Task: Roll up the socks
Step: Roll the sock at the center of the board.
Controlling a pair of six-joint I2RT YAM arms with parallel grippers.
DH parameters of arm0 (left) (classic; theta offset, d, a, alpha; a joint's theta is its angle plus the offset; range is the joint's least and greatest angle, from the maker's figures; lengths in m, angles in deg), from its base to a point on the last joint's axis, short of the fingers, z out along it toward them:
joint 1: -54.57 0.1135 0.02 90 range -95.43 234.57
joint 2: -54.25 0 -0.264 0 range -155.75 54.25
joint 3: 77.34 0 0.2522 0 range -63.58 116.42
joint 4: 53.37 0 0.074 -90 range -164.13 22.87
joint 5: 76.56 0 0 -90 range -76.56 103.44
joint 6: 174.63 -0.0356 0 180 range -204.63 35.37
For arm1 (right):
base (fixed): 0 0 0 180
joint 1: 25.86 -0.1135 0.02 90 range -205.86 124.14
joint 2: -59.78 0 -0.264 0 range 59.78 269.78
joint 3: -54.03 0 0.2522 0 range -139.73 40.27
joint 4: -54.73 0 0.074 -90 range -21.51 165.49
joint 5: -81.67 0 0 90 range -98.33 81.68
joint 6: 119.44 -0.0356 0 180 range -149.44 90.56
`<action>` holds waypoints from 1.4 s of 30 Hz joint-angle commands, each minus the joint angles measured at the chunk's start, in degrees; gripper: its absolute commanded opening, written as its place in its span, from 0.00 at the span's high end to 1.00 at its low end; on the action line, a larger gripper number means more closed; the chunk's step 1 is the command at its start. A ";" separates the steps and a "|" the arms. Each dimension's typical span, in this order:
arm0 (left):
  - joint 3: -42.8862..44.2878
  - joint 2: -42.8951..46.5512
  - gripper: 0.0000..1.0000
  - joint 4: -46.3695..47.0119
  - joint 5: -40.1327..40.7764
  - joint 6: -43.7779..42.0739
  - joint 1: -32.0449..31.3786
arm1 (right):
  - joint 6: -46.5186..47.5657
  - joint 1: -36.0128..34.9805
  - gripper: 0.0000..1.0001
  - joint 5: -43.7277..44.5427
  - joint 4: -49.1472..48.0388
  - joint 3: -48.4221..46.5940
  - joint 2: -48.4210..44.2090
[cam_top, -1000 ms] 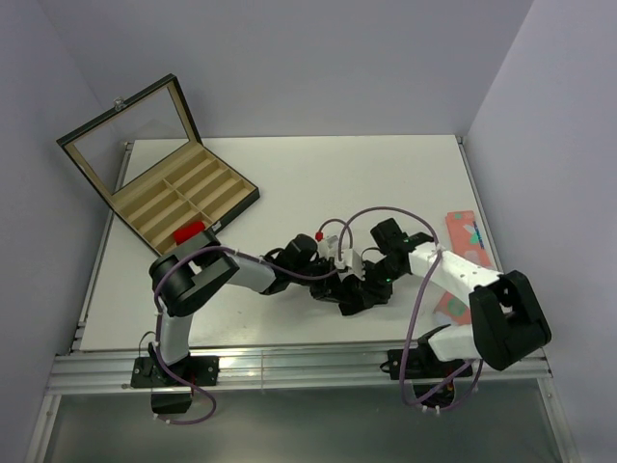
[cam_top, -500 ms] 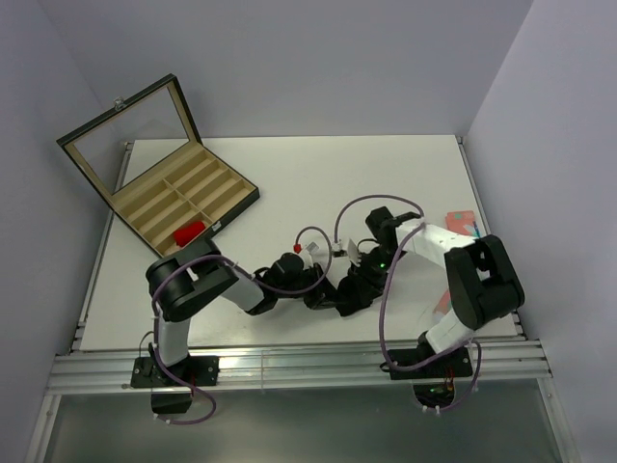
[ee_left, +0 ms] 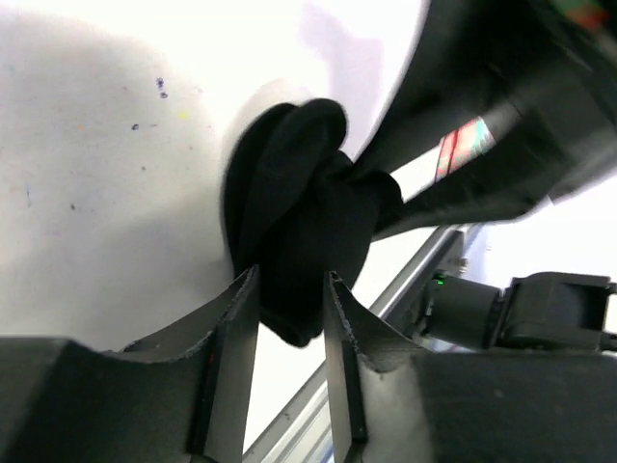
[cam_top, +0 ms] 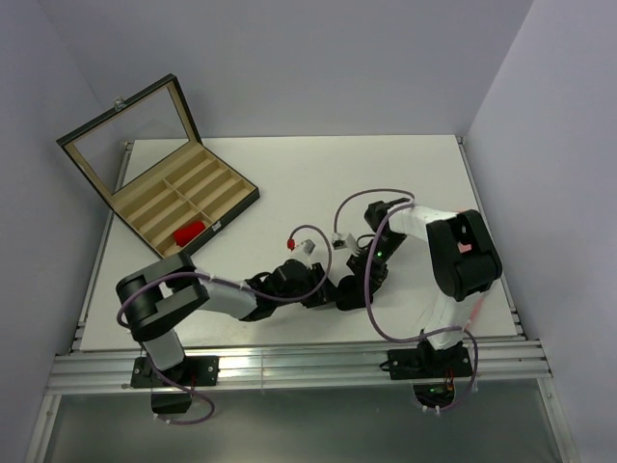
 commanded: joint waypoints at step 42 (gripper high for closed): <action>11.74 2.36 0.48 -11.44 -8.14 -53.83 -0.93 | -4.81 2.38 0.73 6.86 6.32 -9.85 14.04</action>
